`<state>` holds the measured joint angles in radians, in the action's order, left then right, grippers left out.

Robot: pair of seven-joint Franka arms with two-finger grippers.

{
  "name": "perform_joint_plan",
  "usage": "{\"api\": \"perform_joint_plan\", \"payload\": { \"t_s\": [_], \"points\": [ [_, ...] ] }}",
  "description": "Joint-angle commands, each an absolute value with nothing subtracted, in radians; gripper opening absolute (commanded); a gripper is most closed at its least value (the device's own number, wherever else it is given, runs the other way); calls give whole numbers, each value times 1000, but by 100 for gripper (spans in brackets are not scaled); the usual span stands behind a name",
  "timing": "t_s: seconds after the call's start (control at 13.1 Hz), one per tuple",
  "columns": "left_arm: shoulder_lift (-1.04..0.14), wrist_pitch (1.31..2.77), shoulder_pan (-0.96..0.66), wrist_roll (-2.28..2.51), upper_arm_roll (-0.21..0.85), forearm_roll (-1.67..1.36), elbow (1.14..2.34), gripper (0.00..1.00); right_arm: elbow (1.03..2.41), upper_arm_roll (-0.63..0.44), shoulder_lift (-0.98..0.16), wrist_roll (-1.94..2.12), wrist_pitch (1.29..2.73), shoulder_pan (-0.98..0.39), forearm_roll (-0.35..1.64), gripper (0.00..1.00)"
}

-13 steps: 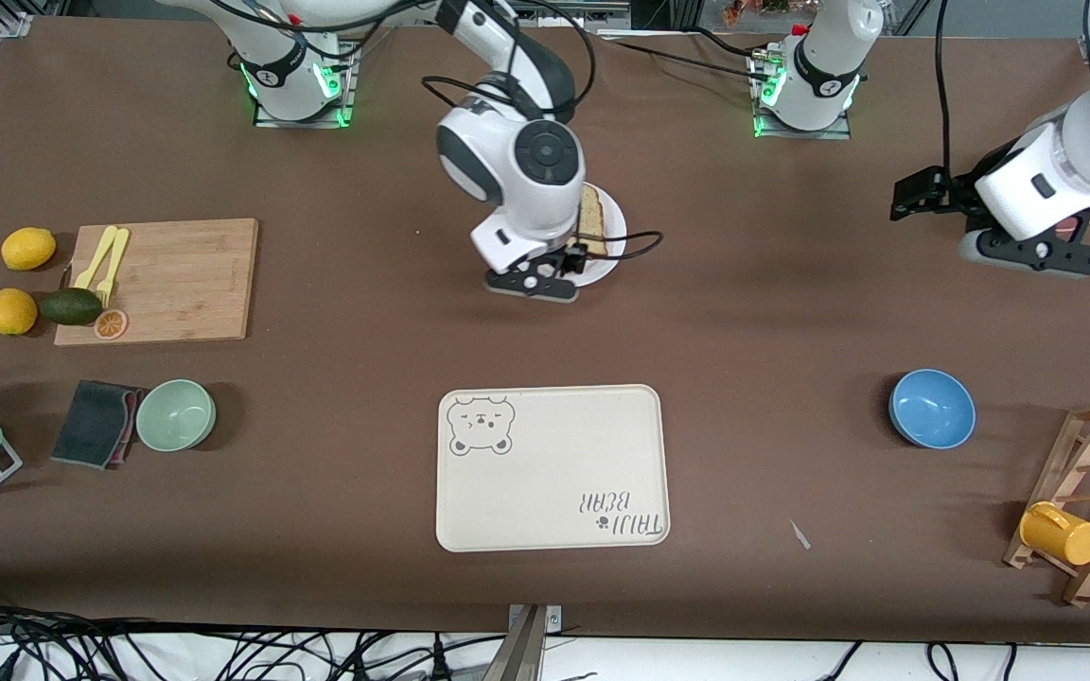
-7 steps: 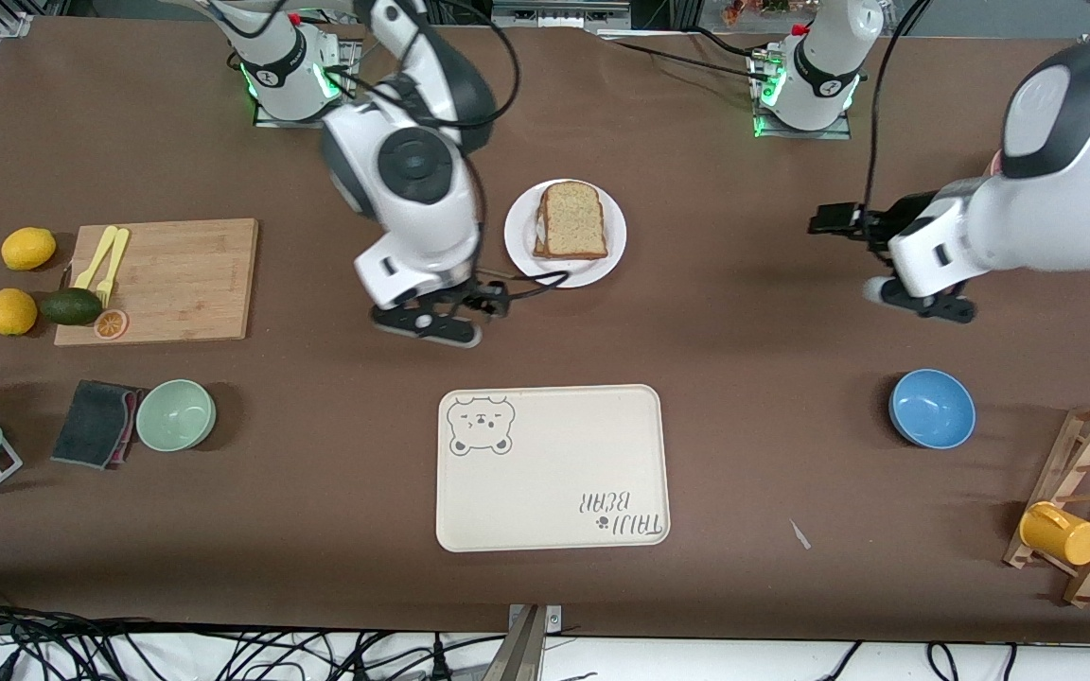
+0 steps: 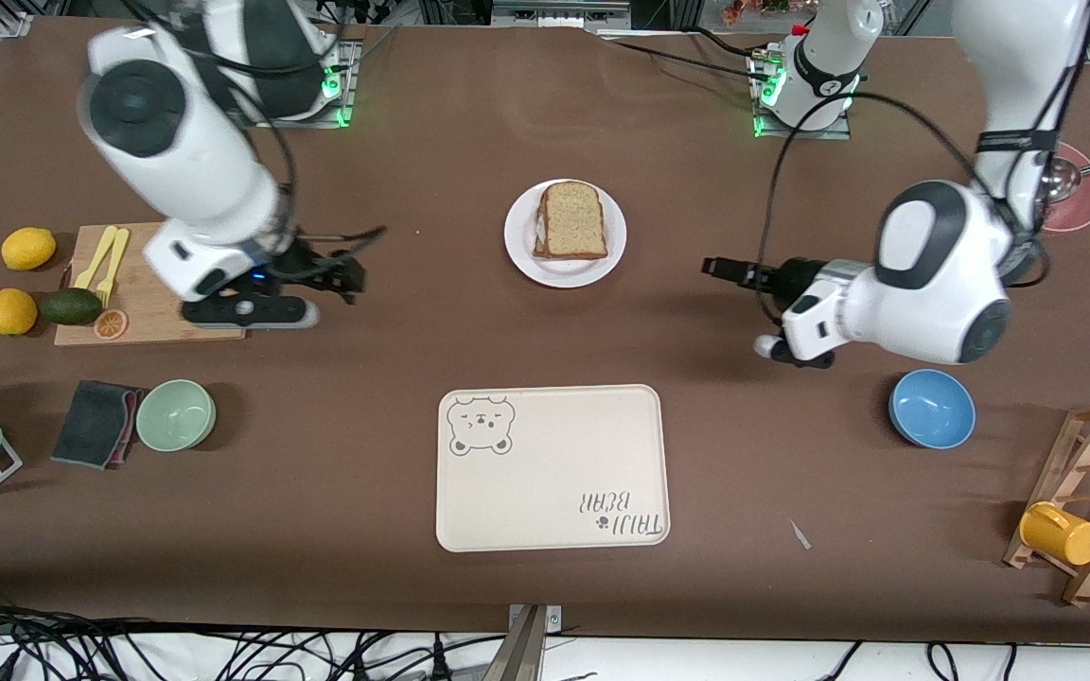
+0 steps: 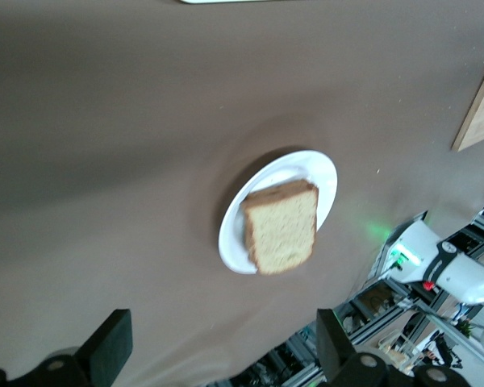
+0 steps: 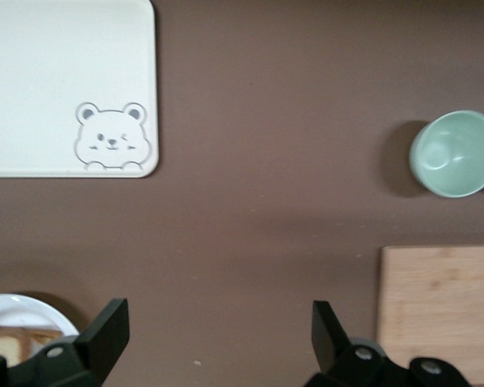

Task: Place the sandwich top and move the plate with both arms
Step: 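Withdraw the right gripper while the left gripper reaches the plate rim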

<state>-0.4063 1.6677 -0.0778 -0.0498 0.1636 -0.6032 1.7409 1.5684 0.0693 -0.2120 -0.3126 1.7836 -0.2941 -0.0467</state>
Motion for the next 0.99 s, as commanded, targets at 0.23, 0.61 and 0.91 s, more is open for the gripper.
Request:
{"api": "perform_joint_plan", "payload": {
  "t_s": [0.23,0.61,0.91],
  "points": [
    [-439,1807,-78,-161,213,-767,1884,100,1696,84,-71,-170,1787,-106,-25,100],
    [-462,1899,-78,-434,212,-986,2048,99,1759,87,57,-138,1801,-21,-28,100],
    [-505,1910,-80,-606,212,-1095,2094,76,1738,51,54,-135,1737,-17,-28,100]
  ]
}}
